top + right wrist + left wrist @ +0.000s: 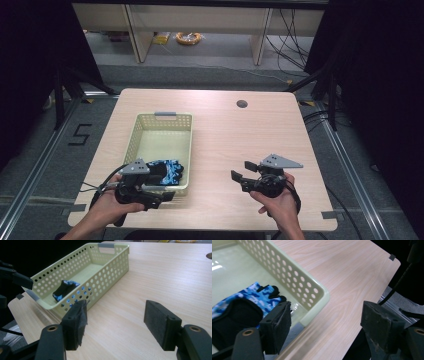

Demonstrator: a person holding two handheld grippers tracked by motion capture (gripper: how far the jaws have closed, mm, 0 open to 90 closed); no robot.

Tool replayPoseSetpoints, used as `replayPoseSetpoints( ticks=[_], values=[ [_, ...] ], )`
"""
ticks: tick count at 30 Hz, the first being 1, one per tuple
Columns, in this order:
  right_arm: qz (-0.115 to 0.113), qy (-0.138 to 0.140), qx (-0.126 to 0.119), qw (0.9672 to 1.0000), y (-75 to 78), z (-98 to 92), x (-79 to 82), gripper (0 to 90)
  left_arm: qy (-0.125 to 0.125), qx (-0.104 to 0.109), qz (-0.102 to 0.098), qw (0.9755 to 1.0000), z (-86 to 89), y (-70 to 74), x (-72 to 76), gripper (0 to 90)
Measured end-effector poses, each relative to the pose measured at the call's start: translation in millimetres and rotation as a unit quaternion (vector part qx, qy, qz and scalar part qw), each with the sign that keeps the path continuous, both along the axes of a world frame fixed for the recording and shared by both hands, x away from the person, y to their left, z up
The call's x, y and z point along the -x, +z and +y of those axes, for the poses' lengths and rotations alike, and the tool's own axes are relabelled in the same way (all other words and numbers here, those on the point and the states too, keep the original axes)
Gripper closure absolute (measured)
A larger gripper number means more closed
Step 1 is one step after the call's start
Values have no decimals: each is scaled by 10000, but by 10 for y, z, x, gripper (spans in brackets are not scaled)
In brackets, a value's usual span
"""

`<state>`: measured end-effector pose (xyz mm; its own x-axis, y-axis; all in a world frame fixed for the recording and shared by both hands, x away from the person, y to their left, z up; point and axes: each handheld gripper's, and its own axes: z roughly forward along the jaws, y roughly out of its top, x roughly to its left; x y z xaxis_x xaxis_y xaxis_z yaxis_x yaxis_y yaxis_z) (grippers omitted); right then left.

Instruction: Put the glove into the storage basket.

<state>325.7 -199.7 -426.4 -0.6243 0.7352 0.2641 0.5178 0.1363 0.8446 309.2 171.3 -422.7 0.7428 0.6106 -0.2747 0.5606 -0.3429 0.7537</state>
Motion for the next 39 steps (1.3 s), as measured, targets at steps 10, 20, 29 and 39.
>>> replayPoseSetpoints(
  ticks=[10, 20, 29, 39],
  values=[
    [99, -68, -123, 9999, -124, -102, 133, 331, -111, 167, -137, 9997, -117, -90, 64, 224],
    [191, -43, -130, 9997, -240, -107, 202, 316, -128, 98, -87, 9998, -152, -191, 131, 223],
    [220, 17, -85, 9997, -303, -116, 244, 294, -217, 85, -163, 9996, -180, -264, 213, 220],
    [166, 73, -12, 9998, -365, -98, 296, 268, -288, 11, -183, 9994, -204, -364, 263, 202]
  ],
)
